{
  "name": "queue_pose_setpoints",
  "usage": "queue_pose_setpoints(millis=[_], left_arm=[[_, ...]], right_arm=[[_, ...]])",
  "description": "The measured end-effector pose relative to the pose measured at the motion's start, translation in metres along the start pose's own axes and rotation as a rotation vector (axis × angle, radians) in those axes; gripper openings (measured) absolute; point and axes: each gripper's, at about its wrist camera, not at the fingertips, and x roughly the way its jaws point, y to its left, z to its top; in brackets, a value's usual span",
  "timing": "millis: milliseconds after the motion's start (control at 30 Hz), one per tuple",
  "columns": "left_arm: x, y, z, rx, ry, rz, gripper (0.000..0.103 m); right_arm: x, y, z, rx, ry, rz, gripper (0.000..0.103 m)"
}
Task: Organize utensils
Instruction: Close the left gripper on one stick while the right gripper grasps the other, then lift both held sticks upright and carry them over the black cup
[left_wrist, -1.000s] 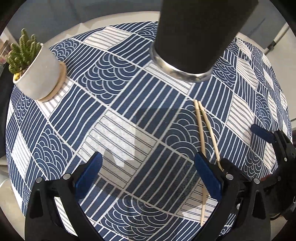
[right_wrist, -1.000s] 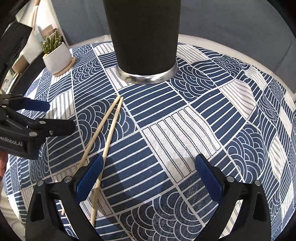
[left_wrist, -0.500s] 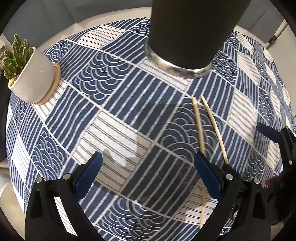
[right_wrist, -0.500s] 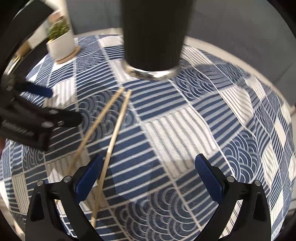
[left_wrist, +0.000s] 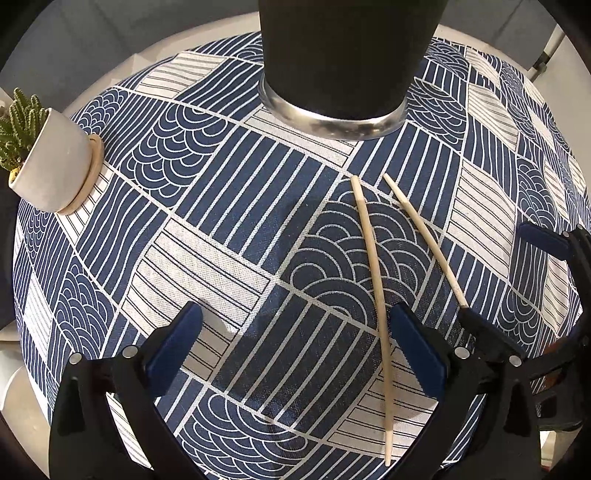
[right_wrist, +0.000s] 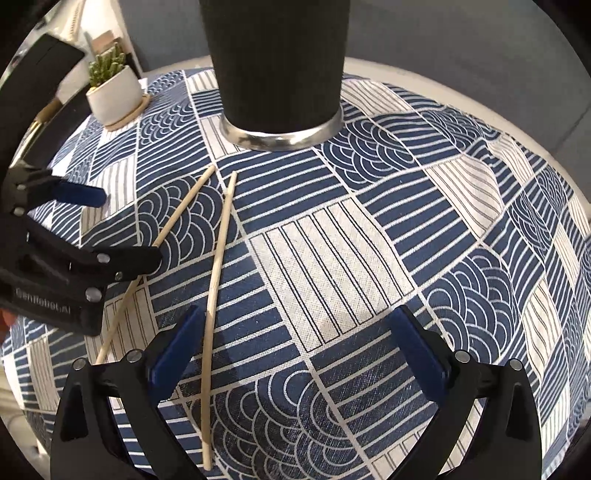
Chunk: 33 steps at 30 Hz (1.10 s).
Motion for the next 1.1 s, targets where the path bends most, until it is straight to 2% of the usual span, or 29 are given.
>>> queue_pose_setpoints(millis=[100,167,200,233,267,300,333,433,467,533,633,733,833,967,1100], left_arm=[[-0.004,0.009,-0.018,-0.029,0.033,0.005,0.099],[-0.004,0.005,-0.024,-0.017,0.015,0.012,0.099],[-0.005,0.006,-0.027,-0.013,0.012,0.010,0.098],[-0.006,0.005,-0.029,-0.003,0.012,0.009,0.096],[-0.008,0.003,-0.032,0.012,0.007,0.006,0.093],[-0.014,0.000,-0.039,0.027,-0.001,0.003,0.086],[-0.017,-0.002,-0.042,0.035,-0.009,0.000,0.079],[-0.029,0.004,-0.056,0.013,-0.047,-0.010,0.045],[-0.030,0.008,-0.058,0.003,-0.052,-0.012,0.039],[-0.033,0.022,-0.064,-0.030,-0.048,-0.023,0.009],[-0.032,0.047,-0.075,-0.106,-0.044,-0.062,0.005],[-0.037,0.052,-0.084,-0.127,-0.032,-0.082,0.005],[-0.040,0.050,-0.105,-0.158,0.003,-0.144,0.005],[-0.050,0.048,-0.124,-0.173,0.016,-0.183,0.005],[-0.067,0.045,-0.138,-0.168,-0.004,-0.128,0.005]], right_arm=[[0.000,-0.003,0.001,0.055,0.035,-0.024,0.094],[-0.005,-0.004,-0.002,0.059,0.038,-0.024,0.085],[-0.008,-0.003,-0.003,0.050,0.037,-0.020,0.069],[-0.012,-0.003,-0.003,0.038,0.040,-0.012,0.049],[-0.015,-0.003,-0.004,0.029,0.045,-0.008,0.037],[-0.017,-0.003,-0.006,0.018,0.054,-0.003,0.017],[-0.018,-0.005,-0.007,0.012,0.064,-0.007,0.010],[-0.020,-0.024,-0.013,0.089,0.091,0.041,0.005],[-0.021,-0.029,-0.015,0.109,0.091,0.058,0.005],[-0.023,-0.037,-0.020,0.132,0.093,0.066,0.005],[-0.028,-0.049,-0.032,0.160,0.100,0.065,0.005],[-0.035,-0.061,-0.045,0.203,0.093,0.078,0.005],[-0.046,-0.070,-0.054,0.236,0.066,0.096,0.005],[-0.071,-0.077,-0.062,0.237,0.020,0.091,0.005],[-0.100,-0.085,-0.059,0.239,-0.054,0.107,0.005]])
